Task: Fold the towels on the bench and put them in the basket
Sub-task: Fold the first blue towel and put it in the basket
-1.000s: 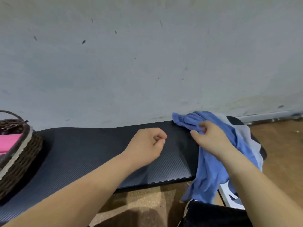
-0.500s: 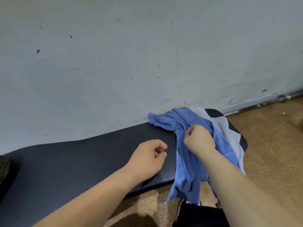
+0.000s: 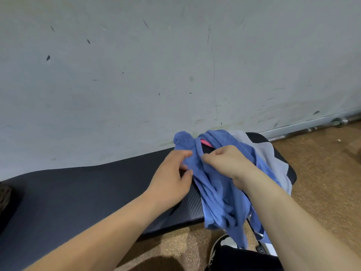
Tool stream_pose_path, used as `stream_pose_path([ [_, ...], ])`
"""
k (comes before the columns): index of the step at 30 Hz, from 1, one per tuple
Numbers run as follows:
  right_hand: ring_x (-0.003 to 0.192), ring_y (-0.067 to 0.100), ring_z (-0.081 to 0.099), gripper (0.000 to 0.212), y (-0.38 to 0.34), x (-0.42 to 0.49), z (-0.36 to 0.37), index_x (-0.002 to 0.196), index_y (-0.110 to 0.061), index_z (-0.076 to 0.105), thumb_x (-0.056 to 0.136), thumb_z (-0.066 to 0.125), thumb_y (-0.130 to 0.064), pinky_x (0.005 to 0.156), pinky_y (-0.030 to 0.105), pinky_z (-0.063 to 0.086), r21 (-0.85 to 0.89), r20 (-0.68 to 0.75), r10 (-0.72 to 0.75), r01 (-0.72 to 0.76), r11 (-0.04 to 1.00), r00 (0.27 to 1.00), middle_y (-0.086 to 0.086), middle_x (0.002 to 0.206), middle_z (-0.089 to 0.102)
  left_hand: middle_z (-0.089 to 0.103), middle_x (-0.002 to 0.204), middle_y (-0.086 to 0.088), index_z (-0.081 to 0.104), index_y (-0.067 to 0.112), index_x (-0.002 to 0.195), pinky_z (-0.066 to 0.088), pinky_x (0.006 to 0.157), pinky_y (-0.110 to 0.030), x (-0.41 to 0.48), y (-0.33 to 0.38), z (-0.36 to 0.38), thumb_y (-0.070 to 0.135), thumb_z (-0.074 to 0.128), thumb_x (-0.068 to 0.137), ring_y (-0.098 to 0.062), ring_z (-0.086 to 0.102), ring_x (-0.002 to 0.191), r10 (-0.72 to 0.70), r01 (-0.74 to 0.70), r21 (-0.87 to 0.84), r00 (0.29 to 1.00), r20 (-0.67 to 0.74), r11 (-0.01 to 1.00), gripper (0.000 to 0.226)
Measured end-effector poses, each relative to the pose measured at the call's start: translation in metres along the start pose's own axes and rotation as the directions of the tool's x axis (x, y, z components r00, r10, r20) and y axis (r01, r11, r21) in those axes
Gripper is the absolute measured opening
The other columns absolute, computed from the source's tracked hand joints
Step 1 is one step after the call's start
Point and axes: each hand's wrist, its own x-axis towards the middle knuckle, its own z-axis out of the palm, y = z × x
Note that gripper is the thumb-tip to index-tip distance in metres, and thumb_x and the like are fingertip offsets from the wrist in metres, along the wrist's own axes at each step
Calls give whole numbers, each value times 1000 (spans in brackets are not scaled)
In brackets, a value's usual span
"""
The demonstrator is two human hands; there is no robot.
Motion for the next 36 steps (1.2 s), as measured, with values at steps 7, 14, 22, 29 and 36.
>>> stream_pose_path([
  [7,96,14,74,10,-42,-47,16,88,-9,82,90,73,-8,94,30,56,-8,361,-275,298,955,891,4,91,80,73,96,2,71,18,95,52,87,-40,0,17,-67,18,55,72,-18,65,95,98,-161,217,956,275,963,28],
  [14,69,10,61,18,-60,-59,28,79,-19,78,79,82,-36,70,37,51,-105,424,-336,415,904,841,-3,69,68,74,84,10,75,27,93,54,70,-30,-35,15,-132,12,59,92,-12,68,79,39,-62,187,992,121,980,22],
  [22,82,21,65,32,-68,-64,44,86,-12,72,87,76,-44,75,35,48,-39,516,-305,377,925,801,16,88,71,44,61,-1,50,2,69,34,53,-22,-84,24,-222,31,62,99,-9,41,56,-126,103,-91,942,-311,991,44],
  [29,80,22,54,29,-88,-94,71,87,-7,61,89,72,-35,68,33,40,257,466,-443,362,896,766,14,86,59,39,62,-6,43,-3,68,32,54,-27,-142,9,-253,46,65,96,-14,40,57,-221,227,-22,914,-340,974,60],
  [36,67,15,56,27,-94,-110,79,70,-16,60,89,74,-29,63,28,43,438,447,-434,232,869,782,3,70,60,43,51,9,48,13,58,32,52,-27,-179,-24,-265,47,80,82,-6,39,49,-219,271,157,933,-287,950,53],
])
